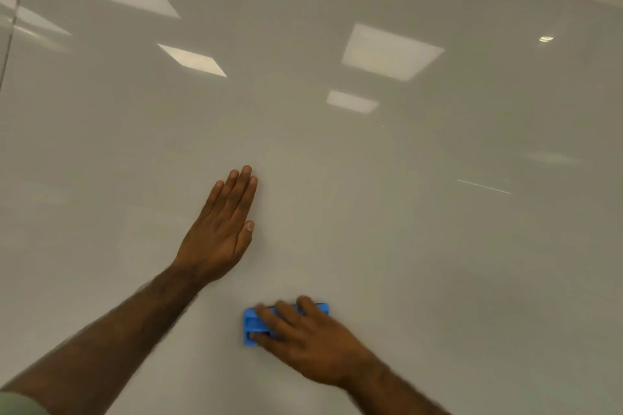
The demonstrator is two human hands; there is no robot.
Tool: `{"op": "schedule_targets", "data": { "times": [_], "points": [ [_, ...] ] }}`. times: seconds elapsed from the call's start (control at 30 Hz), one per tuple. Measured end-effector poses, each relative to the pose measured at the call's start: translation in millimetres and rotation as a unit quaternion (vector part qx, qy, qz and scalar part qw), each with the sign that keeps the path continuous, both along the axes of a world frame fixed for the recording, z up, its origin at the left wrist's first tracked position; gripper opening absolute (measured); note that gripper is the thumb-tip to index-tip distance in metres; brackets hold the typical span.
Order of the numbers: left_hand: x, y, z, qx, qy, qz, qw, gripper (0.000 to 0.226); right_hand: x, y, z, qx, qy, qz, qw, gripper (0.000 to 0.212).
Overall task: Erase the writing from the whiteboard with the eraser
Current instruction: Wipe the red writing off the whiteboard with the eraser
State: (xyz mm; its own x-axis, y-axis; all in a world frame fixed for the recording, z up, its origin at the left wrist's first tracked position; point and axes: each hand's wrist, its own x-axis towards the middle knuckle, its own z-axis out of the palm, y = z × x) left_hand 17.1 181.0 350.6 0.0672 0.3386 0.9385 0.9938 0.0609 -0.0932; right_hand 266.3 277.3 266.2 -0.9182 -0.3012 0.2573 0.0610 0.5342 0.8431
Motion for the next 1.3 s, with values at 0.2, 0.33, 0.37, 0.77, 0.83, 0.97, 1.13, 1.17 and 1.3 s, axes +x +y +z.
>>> {"op": "schedule_targets", "data": {
  "times": [0.2, 0.33, 0.37, 0.77, 0.83, 0.97, 1.13, 1.17, 1.3],
  "points": [
    [0.3, -0.1, 1.0, -0.01, -0.006, 0.005, 1.0, 0.069, -1.2, 1.5, 197.6, -0.035, 0.316, -0.013, 0.948, 0.047],
    [3.4, -1.9, 2.0, -0.021, -0.013, 0.006, 1.0, 0.069, 7.8, 0.4, 289.0, -0.101, 0.456, -0.036, 0.883, 0.056],
    [3.4, -2.5, 2.0, -0.022, -0.014, 0.004, 1.0, 0.069, 2.1, -2.0, 282.3, -0.094, 0.452, -0.037, 0.886, 0.056],
    [-28.2, -24.8, 12.3, -0.028, -0.021, -0.038, 0.999, 0.068, -32.8, -22.8, 65.2, 0.025, 0.031, 0.027, 0.999, 0.036],
    [-45.3, -32.5, 18.4, -0.025, -0.032, -0.035, 0.999, 0.068, -39.9, -16.4, 143.5, 0.015, 0.128, 0.007, 0.992, 0.035],
    [-68.8, -42.3, 22.5, -0.018, -0.019, -0.024, 0.999, 0.067, -29.0, -14.1, 295.6, -0.051, 0.451, -0.04, 0.89, 0.045],
    [-91.9, -50.2, 21.3, 0.002, -0.043, -0.065, 0.997, 0.066, -68.4, -27.2, 244.9, -0.091, 0.468, -0.041, 0.878, 0.052],
    [-93.3, -50.4, 21.0, 0.003, -0.042, -0.074, 0.996, 0.066, -80.8, -34.6, 204.7, -0.087, 0.436, -0.03, 0.895, 0.05],
    [-96.7, -49.7, 20.9, 0.005, -0.043, -0.104, 0.994, 0.066, -103.8, -57.6, 20.2, -0.059, 0.159, 0.028, 0.985, 0.036]
  ]
}}
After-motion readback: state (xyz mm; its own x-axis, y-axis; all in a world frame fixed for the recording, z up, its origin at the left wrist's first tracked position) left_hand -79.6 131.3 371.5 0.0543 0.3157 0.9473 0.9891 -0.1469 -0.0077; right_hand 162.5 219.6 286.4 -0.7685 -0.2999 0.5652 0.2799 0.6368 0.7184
